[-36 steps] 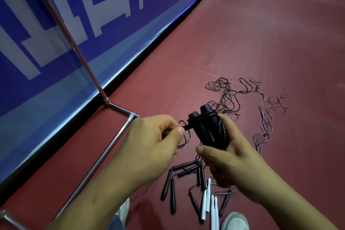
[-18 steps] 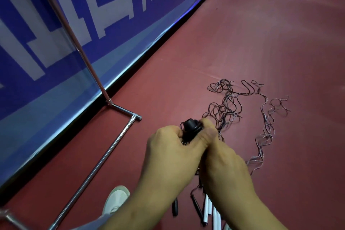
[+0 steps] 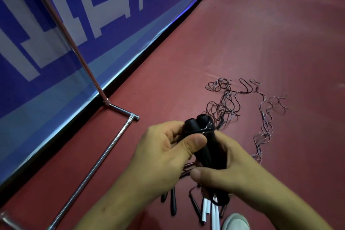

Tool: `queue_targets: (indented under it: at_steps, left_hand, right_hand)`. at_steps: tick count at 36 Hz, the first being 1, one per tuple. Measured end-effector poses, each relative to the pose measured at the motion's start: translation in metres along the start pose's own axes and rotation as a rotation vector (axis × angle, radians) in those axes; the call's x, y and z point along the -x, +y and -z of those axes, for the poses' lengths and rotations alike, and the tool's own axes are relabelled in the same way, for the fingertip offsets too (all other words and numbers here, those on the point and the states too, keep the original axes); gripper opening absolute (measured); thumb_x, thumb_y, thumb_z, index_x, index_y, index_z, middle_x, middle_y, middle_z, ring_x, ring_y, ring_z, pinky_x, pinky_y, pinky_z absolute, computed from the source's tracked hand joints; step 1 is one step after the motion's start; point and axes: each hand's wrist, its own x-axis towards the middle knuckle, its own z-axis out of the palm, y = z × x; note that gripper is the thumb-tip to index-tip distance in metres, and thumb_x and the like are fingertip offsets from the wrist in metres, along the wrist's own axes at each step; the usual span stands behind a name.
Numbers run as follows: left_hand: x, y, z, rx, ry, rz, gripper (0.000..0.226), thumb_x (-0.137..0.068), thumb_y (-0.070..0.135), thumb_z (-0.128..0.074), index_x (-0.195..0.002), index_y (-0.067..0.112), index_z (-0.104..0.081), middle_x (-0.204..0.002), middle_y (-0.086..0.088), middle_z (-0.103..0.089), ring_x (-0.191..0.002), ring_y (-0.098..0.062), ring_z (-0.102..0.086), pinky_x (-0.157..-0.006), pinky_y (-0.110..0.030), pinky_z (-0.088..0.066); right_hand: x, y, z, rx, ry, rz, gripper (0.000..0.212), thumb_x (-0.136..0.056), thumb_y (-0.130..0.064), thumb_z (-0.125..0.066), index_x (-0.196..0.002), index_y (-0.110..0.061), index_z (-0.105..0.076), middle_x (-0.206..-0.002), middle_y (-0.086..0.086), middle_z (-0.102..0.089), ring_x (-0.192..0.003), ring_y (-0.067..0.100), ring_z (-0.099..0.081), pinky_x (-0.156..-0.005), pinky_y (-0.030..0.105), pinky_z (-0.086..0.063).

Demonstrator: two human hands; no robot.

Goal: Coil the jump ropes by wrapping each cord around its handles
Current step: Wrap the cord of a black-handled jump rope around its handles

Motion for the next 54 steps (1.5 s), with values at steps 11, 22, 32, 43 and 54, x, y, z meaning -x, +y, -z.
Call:
queue_targets:
  at_steps: [11,22,32,43,54]
  left_hand:
    - [-0.002,0.001,-0.009,0.086,-0.088,0.026,0.013,-0.083,0.021,-0.079,-0.095,0.015,-0.077,-0.07,0.011,-0.074,-0.063,0.001,-0.067,-0.059,-0.012,-0.049]
    - [-0.002,0.002,-0.009,-0.033,-0.007,0.149,0.012,-0.075,0.035,-0.077,-0.071,0.024,-0.075,-0.051,0.004,-0.063,-0.038,-0.006,-0.052,-0.043,-0.016,-0.04]
    - [0.002,-0.005,-0.005,-0.56,0.054,0.034,0.039,-0.079,0.057,-0.067,-0.066,0.021,-0.063,-0.057,0.003,-0.058,-0.047,-0.008,-0.045,-0.044,-0.018,-0.034]
    - [0.012,-0.009,0.023,-0.892,-0.119,-0.056,0.029,-0.087,0.052,-0.053,-0.079,0.024,-0.061,-0.057,0.004,-0.053,-0.054,-0.015,-0.052,-0.052,-0.032,-0.047]
    - [0.009,0.008,0.037,-0.687,-0.151,0.108,0.04,-0.093,0.037,-0.066,-0.063,0.011,-0.066,-0.047,-0.006,-0.052,-0.039,-0.009,-0.04,-0.043,-0.029,-0.037]
  right_hand:
    - [0.002,-0.007,0.005,-0.161,-0.154,-0.136,0.036,-0.091,0.008,-0.066,-0.116,-0.018,-0.066,-0.089,0.011,-0.071,-0.058,0.03,-0.067,-0.055,0.035,-0.057]
    - [-0.003,0.005,0.007,-0.062,0.046,-0.144,0.019,-0.089,0.003,-0.069,-0.075,-0.01,-0.065,-0.058,0.012,-0.046,-0.049,0.019,-0.038,-0.047,0.031,-0.031]
    - [-0.009,0.005,-0.003,-0.167,0.128,-0.223,0.019,-0.092,0.0,-0.063,-0.077,-0.005,-0.053,-0.056,0.001,-0.035,-0.047,0.015,-0.028,-0.049,0.032,-0.019]
    - [-0.014,0.016,0.023,0.031,0.303,-0.397,0.025,-0.091,-0.011,-0.073,-0.08,-0.01,-0.051,-0.053,0.003,-0.042,-0.042,0.017,-0.034,-0.042,0.024,-0.027]
    - [-0.002,0.018,0.028,0.116,0.106,-0.52,0.026,-0.091,-0.011,-0.074,-0.087,-0.008,-0.049,-0.06,0.011,-0.038,-0.044,0.016,-0.032,-0.041,0.024,-0.029]
